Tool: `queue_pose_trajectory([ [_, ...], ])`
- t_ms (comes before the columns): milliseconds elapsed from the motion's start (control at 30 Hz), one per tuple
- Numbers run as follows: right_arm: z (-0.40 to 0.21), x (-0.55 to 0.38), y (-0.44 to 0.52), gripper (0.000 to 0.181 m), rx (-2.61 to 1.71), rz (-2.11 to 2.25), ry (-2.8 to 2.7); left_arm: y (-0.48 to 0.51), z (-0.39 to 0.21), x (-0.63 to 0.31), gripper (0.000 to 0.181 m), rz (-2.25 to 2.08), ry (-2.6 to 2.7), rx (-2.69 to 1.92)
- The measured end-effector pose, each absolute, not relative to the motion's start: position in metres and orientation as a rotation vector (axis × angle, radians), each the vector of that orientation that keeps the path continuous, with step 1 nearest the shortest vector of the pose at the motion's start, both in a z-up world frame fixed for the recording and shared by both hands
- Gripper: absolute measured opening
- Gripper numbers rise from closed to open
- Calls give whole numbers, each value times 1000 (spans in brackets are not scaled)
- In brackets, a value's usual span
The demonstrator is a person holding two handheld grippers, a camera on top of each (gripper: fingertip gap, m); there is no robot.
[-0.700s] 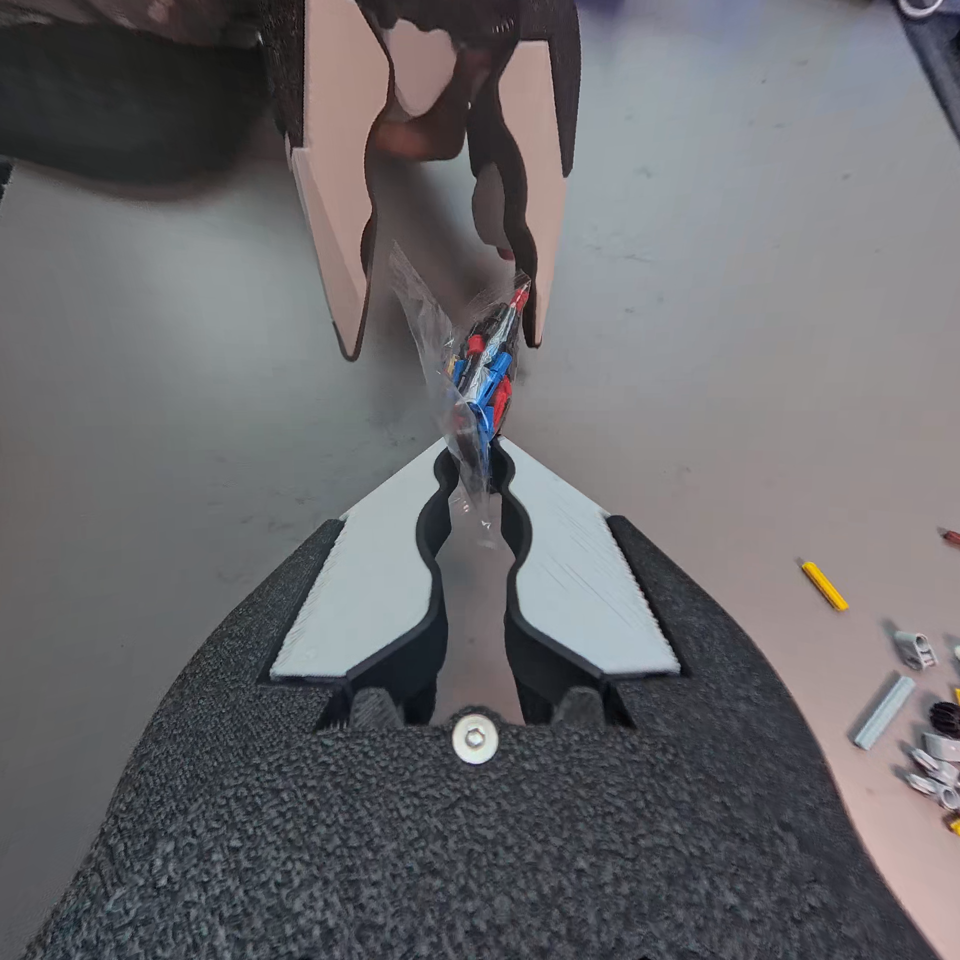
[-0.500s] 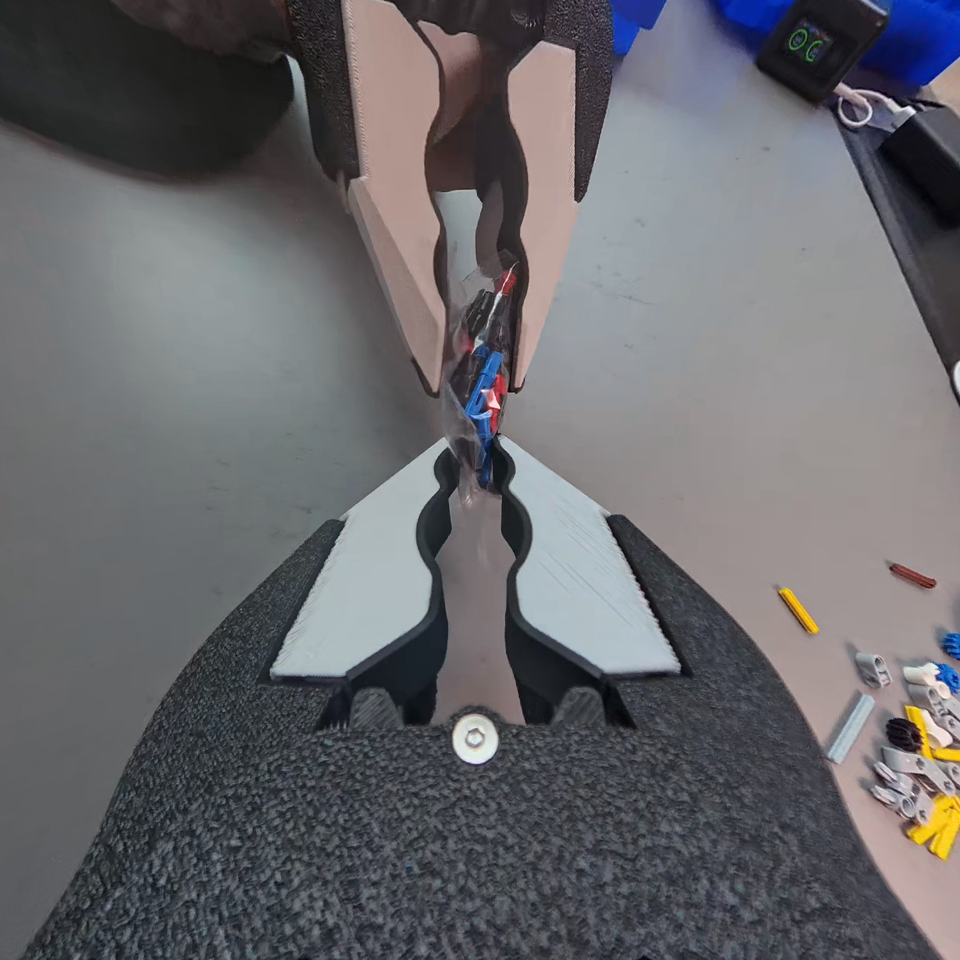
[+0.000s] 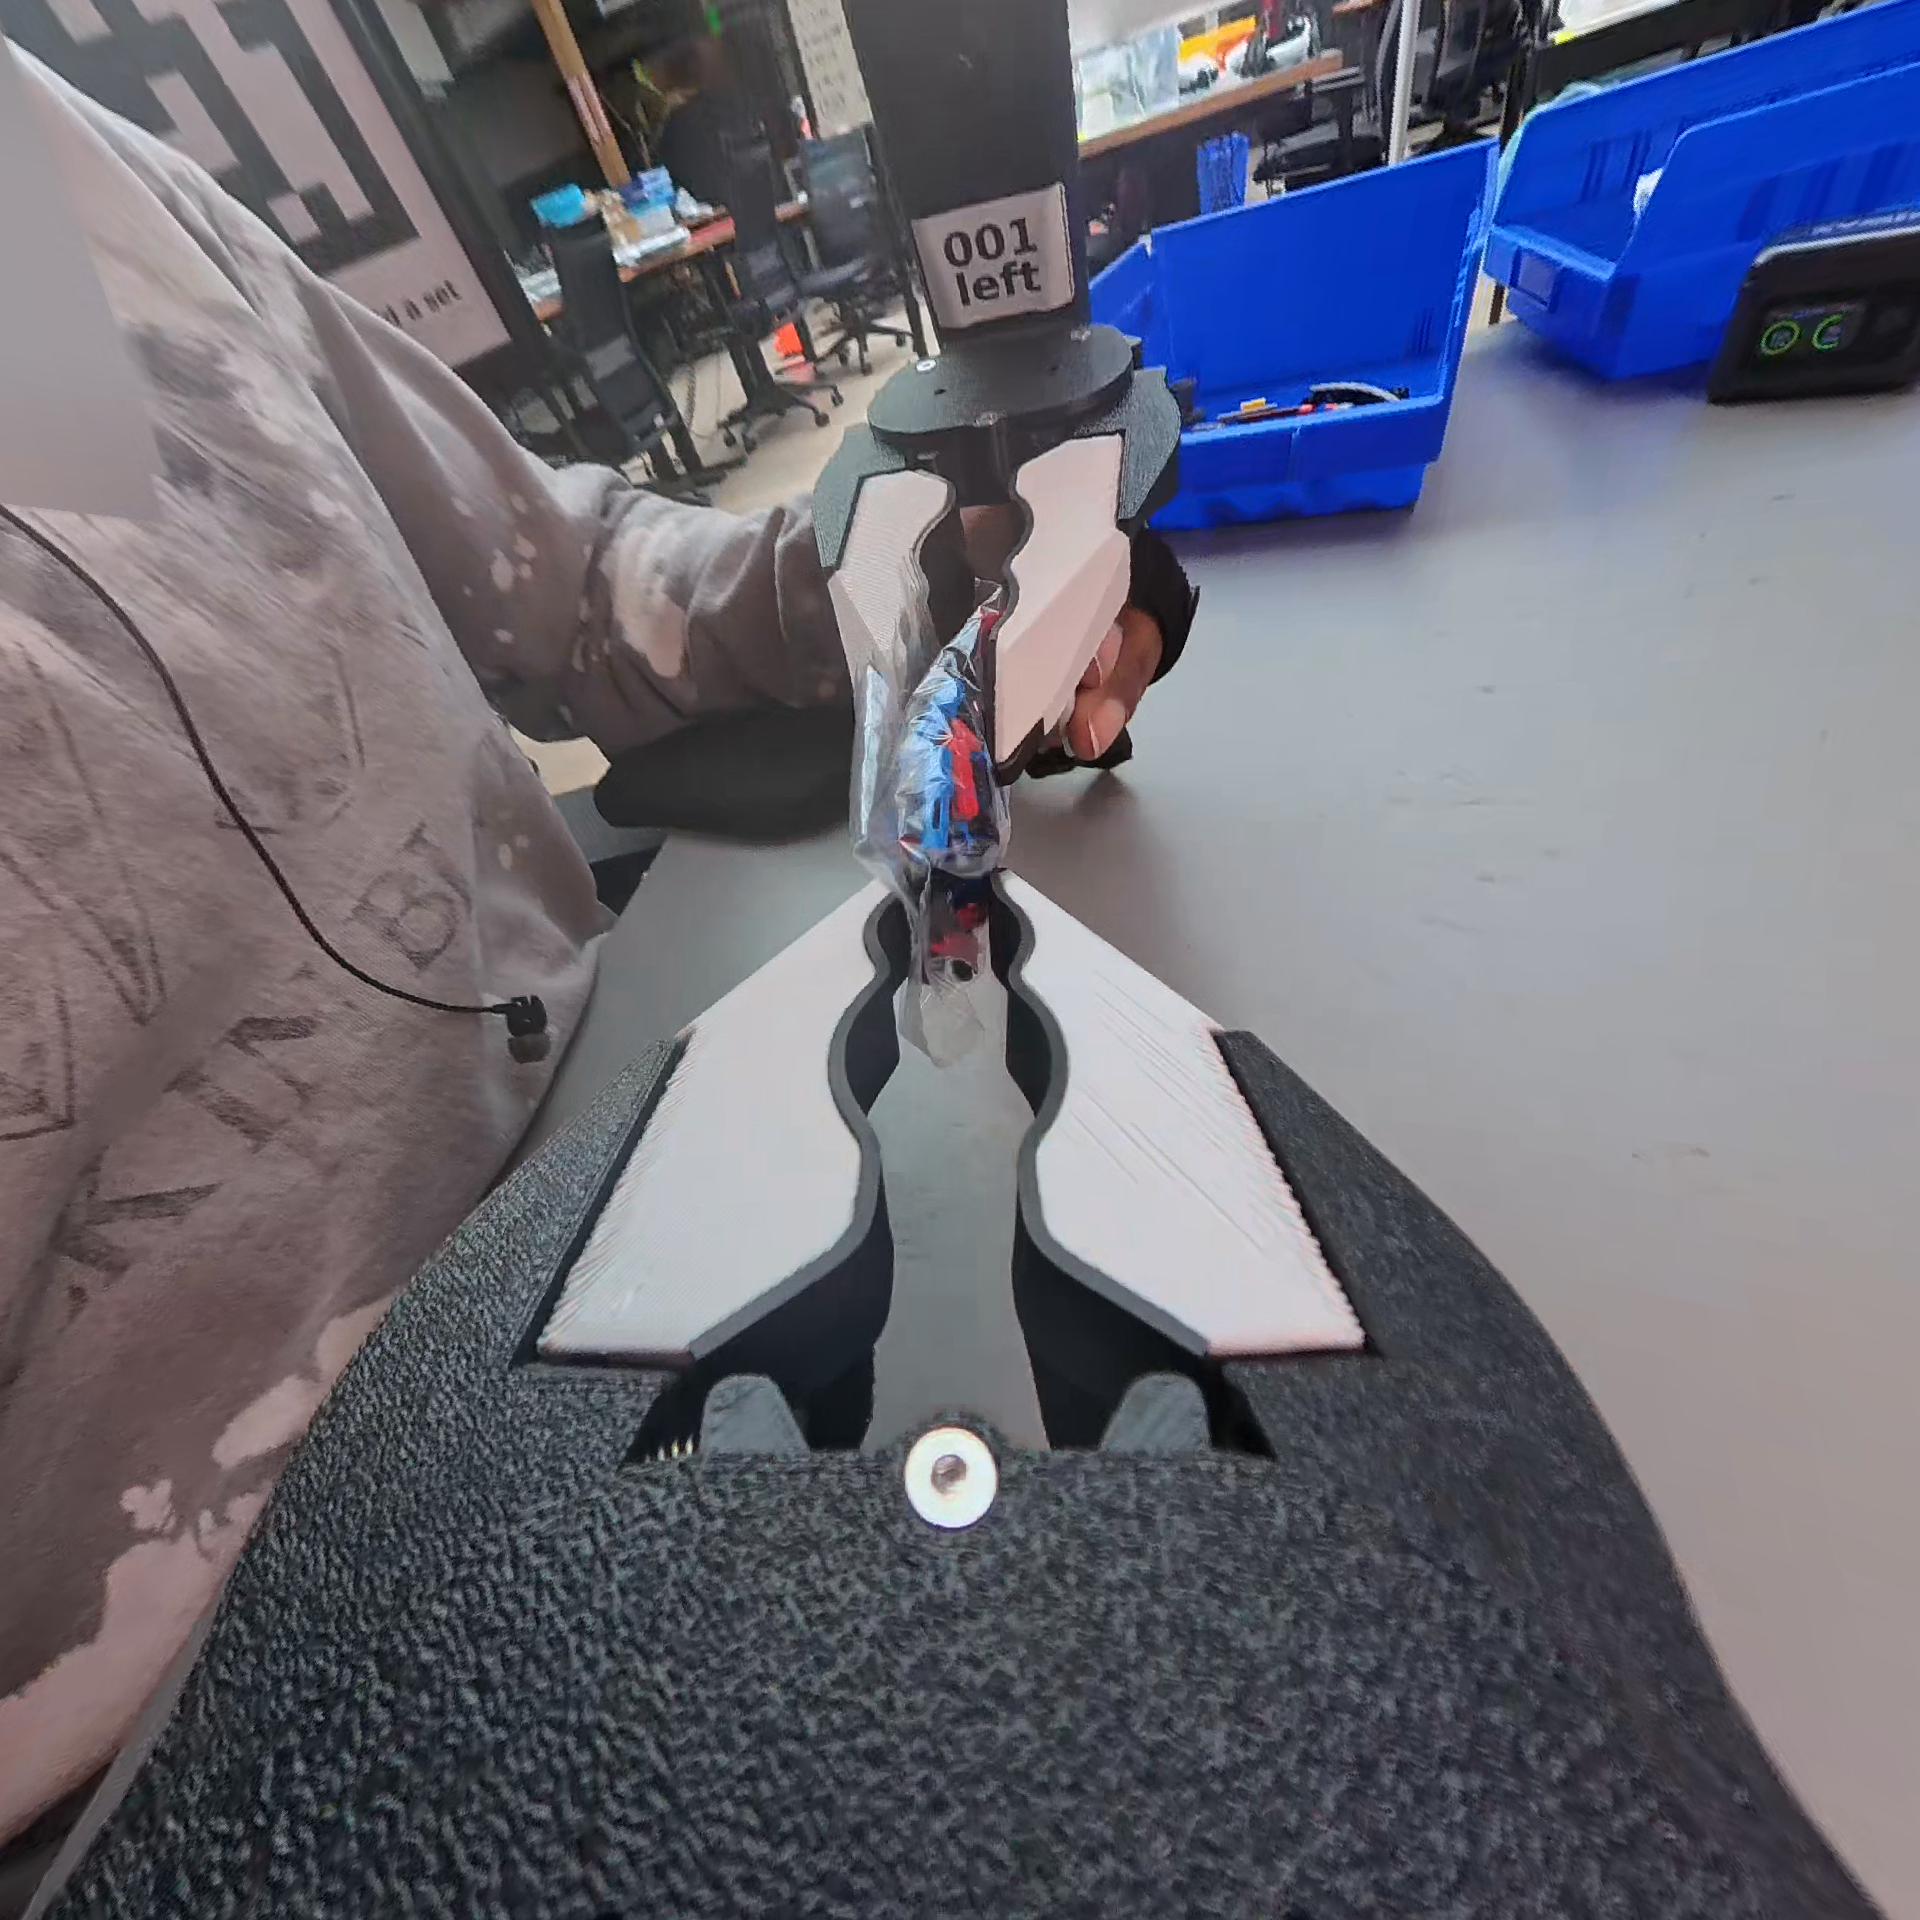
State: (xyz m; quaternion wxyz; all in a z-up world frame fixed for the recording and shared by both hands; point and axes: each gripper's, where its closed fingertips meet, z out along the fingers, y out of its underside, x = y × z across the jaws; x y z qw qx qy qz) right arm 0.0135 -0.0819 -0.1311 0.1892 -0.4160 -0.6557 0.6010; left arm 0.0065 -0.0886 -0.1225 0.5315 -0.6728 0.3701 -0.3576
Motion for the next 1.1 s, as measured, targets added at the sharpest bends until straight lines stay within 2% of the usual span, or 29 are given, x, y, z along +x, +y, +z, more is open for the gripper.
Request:
queue_pose_trajectory([
  [467,-120,13,-72,10,-1243,1776,-1759,-85,-115,-9,16,-1090,726,-1670],
  [667,-129,18,-74,10,-1261,1734,-1826,-89,-124,-4,13,-1038,793,-1701],
  [867,-134,21,-78,24,-1186,1565,-1868,-91,-136,3,12,-931,877,-1726],
  [1100,-142,22,-74,12,-1177,1510,-1904,-87,-144,4,12,-870,895,-1764],
])
